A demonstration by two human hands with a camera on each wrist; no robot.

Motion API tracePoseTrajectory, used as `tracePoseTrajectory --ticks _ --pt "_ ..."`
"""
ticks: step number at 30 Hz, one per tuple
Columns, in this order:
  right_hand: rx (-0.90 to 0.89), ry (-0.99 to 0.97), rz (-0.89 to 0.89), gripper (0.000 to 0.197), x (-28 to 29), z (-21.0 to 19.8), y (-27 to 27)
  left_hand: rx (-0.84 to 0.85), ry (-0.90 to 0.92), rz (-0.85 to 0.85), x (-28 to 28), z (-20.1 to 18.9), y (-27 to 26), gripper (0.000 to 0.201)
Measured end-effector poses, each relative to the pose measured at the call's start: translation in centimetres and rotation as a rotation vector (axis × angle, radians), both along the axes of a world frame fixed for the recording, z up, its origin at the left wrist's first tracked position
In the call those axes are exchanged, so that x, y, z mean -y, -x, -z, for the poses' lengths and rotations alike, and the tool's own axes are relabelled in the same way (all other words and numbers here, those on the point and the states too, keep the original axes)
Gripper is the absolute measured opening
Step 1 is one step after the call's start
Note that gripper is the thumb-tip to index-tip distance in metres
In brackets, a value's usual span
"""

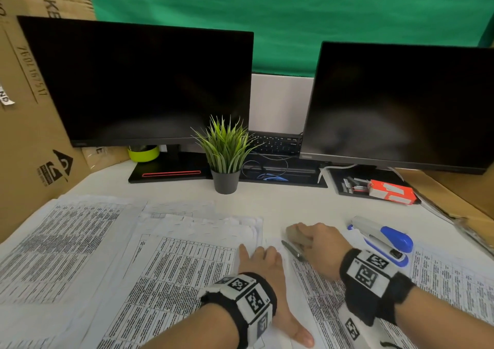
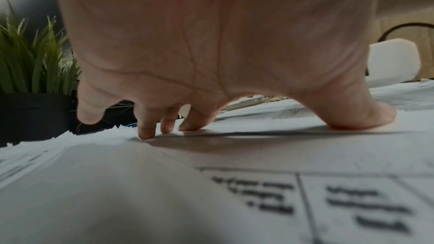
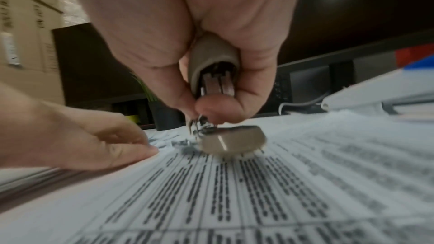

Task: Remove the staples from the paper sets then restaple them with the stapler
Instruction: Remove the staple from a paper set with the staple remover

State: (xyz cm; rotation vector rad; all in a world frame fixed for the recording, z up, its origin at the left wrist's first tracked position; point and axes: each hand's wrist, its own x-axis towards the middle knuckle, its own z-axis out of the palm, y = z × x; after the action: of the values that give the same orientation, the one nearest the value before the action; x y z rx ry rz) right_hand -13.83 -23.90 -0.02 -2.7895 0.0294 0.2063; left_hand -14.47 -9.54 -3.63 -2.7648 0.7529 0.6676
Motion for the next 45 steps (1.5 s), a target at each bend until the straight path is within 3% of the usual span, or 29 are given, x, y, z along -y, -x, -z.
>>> tracePoseTrajectory --ticks 4,11,17,21,26,32,39,45 --pt "-0.046 0.153 -0.086 0.033 -0.2 0.2 0.8 -0.038 -0.006 -0.003 -0.2 0.4 -0.1 0.146" --pt "-0.016 0.049 0.059 0.050 -1.5 2.5 0.8 -0.033 0.004 0.023 -0.2 -0.3 0.2 0.144" --pt "-0.028 0.144 0.045 0.044 -2.4 1.5 -1.8 -0.028 -0.016 0.041 -0.2 -0.7 0.3 0.141" --pt "0.020 0.026 0.110 0.040 -1.7 0.0 -2.3 -0.056 0.018 0.018 -0.5 -0.1 0.2 0.145" --pt "0.051 -0.069 -0.037 0.049 -0.1 0.2 0.8 -0.080 0.058 -0.026 -0.7 0.4 0.2 0.151" --pt "0.037 -0.036 -0.162 0.049 0.7 1.0 2.8 -0.065 0.030 -0.019 -0.6 0.3 0.3 0.150" --pt "0.031 -0.049 -0.151 0.054 1.1 2.6 1.4 -0.037 0.025 -0.010 -0.5 0.2 0.3 0.149" --pt "0.028 -0.151 -0.110 0.059 1.9 3.6 1.2 -0.006 0.163 -0.041 -1.5 -0.7 -0.7 0.137"
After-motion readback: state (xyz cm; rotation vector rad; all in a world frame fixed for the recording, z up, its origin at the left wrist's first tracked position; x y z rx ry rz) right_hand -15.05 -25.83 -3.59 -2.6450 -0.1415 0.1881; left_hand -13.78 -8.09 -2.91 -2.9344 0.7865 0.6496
